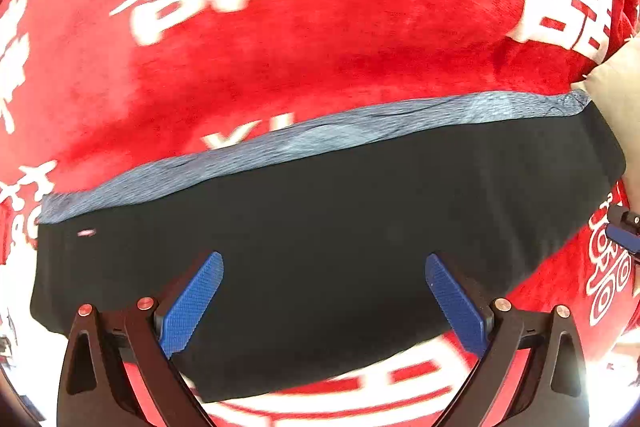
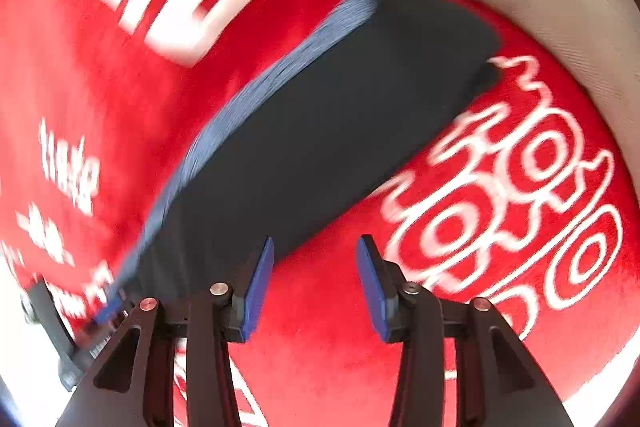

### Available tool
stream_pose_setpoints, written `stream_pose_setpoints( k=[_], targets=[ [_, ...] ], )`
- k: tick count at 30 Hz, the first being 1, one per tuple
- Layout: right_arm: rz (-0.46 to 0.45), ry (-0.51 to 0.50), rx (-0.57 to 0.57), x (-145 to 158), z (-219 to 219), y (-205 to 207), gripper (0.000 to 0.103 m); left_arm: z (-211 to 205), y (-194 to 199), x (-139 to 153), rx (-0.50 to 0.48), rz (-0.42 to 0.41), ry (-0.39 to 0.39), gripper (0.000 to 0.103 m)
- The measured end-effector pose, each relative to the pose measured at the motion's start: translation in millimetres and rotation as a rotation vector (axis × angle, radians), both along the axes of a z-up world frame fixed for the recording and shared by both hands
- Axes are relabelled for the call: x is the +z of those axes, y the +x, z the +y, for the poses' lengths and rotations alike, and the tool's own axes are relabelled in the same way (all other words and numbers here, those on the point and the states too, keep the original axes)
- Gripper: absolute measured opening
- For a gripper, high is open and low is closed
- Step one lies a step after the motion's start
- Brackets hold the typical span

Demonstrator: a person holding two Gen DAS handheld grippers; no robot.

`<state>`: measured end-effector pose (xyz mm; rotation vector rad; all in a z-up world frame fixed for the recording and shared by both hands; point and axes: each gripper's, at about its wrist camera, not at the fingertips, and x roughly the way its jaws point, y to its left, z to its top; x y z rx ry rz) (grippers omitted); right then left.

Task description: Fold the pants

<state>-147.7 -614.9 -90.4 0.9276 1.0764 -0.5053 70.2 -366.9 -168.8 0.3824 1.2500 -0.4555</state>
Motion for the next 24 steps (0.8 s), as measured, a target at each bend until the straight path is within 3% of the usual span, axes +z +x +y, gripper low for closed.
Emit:
stream_pose_setpoints(
  k=[3,8,13,18,21,22,23,24],
  targets=[
    [-0.003,-0.018,-0.106,0.8,-35.7,-13.2,0.047,-29.4,-6.3,-9.7,-0.008,0.012,0.018,0.103],
    [0.014,-0.051,-0.219,0.2,-81.0,-23.7,0.047,-41.6,-18.2,-27.4,-0.02,0.026,0.083,0.103],
    [0.017,-0.044,-0.312,-3.8,-105.6,-35.0,0.047,-39.2,-21.4,-28.5,-0.004,0.023,0.089,0.103],
    [-0.087,0.042,-0.293,-12.7,-113.3,-35.4,0.047,-43.7,-21.5,-30.8,-0.018,0.005,0.113,0.103],
    [-0.076,0.029,-0.276,-18.5,-112.5,-24.5,0.049,-44.1,-20.8,-31.9,-0.017,0.009,0.118,0.103],
    [-0.074,0.018,-0.279,-17.8,-112.9,-23.5,0.046,-43.9,-19.7,-33.3,-0.015,0.012,0.12,0.103],
    [-0.046,0.002,-0.272,-14.6,-110.2,-23.8,0.027,-44.7,-21.5,-31.2,-0.013,0.013,0.122,0.103],
    [-0.018,-0.023,-0.254,-10.3,-108.8,-21.7,0.017,-45.2,-21.8,-30.4,-0.012,0.012,0.126,0.103]
  ],
)
